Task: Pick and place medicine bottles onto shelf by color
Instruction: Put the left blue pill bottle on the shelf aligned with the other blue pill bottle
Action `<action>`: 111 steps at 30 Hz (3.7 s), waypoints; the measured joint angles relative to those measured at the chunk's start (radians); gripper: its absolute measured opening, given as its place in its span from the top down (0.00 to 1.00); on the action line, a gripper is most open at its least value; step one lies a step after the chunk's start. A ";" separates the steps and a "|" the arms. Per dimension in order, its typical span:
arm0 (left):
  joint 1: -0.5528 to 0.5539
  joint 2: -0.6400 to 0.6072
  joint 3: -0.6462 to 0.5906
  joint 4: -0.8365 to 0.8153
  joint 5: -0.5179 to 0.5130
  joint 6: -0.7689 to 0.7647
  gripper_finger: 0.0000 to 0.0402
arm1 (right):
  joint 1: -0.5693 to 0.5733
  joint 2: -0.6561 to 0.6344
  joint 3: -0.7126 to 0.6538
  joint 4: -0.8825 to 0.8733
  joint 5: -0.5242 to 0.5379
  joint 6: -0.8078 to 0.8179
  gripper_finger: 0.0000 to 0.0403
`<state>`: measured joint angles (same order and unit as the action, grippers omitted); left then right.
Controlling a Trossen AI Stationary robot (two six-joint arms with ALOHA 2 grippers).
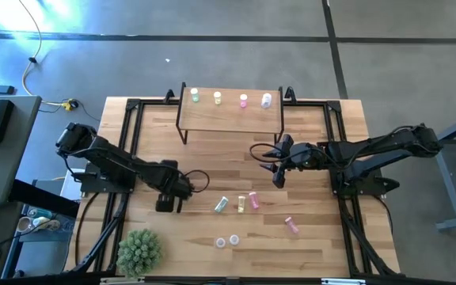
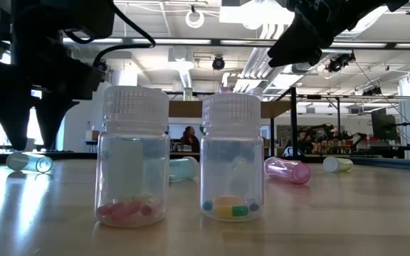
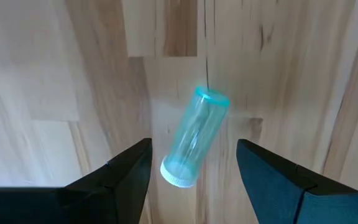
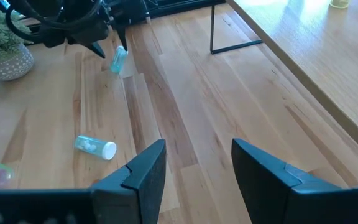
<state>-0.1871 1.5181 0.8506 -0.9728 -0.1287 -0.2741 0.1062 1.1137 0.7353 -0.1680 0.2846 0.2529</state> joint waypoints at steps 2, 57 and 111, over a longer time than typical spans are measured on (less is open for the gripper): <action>0.002 0.000 -0.006 -0.001 0.004 0.000 0.44 | 0.000 0.000 0.000 0.000 0.000 -0.007 0.57; 0.043 0.043 0.066 0.046 0.031 0.145 0.78 | 0.001 0.000 0.000 0.017 -0.108 0.253 0.57; -0.125 0.198 0.279 0.996 -1.062 1.666 0.77 | -0.125 0.359 0.024 0.732 -0.678 0.796 0.42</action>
<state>-0.3122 1.7162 1.1297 0.0230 -1.1904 1.3915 -0.0185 1.4731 0.7597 0.5641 -0.3931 1.0490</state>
